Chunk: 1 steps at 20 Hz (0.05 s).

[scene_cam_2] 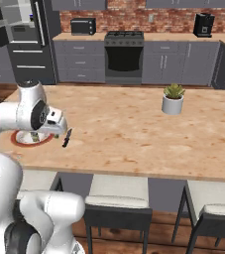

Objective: Retrieve the butter from the fridge and place it on a plate on the dining table. Then retrieve the butter knife by the fridge and place it near the plate.

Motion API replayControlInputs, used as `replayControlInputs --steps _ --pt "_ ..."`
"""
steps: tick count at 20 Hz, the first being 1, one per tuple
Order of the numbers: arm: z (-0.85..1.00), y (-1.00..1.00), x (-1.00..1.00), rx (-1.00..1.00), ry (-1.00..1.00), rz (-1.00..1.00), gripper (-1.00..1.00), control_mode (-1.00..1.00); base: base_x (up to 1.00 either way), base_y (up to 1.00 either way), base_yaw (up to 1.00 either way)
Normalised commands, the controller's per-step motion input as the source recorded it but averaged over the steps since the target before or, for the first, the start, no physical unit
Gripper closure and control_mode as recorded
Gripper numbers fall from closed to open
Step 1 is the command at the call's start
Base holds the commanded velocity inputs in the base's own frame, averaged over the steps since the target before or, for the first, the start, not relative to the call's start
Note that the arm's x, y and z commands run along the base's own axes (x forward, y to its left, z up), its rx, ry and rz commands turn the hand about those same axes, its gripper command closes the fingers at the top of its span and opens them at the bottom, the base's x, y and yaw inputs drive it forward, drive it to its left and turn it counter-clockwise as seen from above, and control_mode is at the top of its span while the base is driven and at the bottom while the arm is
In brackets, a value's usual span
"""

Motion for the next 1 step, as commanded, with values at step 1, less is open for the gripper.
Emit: replayControlInputs --steps 1 --pt "0.29 -0.05 -0.97 -0.04 -0.03 0.0 -1.0 -1.0 0.0 0.0 0.0"
